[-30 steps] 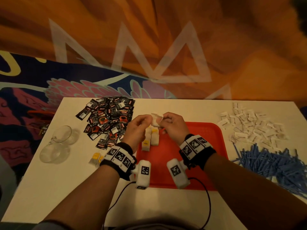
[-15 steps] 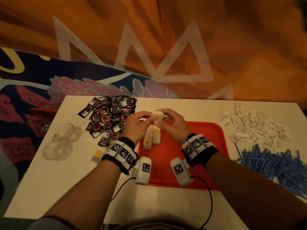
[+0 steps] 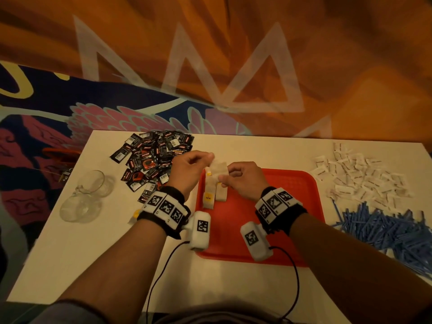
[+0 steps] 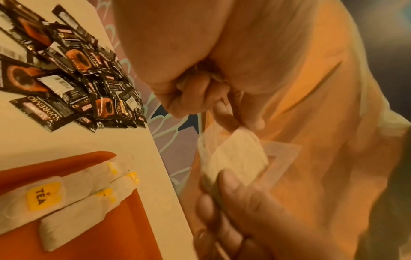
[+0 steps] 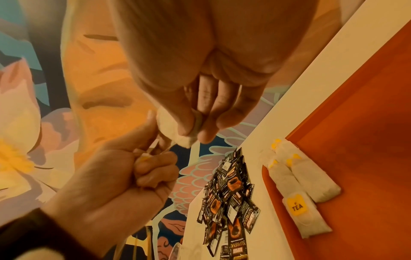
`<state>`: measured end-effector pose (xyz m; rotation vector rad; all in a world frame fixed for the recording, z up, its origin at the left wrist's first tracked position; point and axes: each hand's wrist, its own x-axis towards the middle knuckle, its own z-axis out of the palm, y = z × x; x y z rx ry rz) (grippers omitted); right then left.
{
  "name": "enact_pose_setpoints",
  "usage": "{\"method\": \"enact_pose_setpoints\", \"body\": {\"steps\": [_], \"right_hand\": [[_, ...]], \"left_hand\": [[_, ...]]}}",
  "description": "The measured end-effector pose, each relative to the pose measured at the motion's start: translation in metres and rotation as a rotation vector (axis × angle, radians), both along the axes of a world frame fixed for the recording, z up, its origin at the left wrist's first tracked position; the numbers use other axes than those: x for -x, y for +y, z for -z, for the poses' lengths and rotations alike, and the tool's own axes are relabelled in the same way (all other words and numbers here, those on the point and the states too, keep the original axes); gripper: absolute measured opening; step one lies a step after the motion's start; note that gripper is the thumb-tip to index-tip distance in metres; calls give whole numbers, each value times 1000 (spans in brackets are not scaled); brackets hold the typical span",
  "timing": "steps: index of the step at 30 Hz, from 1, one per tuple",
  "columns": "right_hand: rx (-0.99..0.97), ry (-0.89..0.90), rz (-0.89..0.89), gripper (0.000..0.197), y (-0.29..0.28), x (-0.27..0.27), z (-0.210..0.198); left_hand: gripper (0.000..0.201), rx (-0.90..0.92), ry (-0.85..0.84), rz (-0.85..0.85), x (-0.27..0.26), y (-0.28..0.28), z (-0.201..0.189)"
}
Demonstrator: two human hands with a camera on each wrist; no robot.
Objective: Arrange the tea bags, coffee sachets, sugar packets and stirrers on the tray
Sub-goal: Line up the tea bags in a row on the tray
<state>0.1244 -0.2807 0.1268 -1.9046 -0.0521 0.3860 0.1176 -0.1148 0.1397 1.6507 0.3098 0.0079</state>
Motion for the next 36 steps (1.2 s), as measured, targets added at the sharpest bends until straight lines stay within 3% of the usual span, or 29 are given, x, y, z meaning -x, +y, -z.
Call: {"method": "enact_pose_setpoints", "body": {"steps": [4, 8, 10, 15, 20, 24, 29, 36], "right_hand": [[13, 44, 13, 13, -5, -1, 12], [-33, 79, 60, 12, -10, -2, 17], [-49, 98, 69, 9, -11, -3, 18], [-42, 79, 28, 6, -3, -3, 18], [151, -21, 9, 15, -1, -1, 29], [290, 53, -27, 24, -1, 3, 46], [393, 298, 51, 9, 0, 3, 80], [521, 394, 36, 21, 8, -2, 121]], "left_hand": [[19, 123, 116, -201, -8, 17, 2], [16, 158, 161, -259, -7, 33, 3], [16, 84, 158, -195, -5, 33, 7], [18, -94, 99, 170, 0, 10, 11], [2, -170, 55, 179, -7, 1, 25], [9, -233, 93, 188, -3, 1, 50], [21, -538, 213, 206, 8, 13, 90], [23, -939, 311, 489, 23, 20, 133]]}}
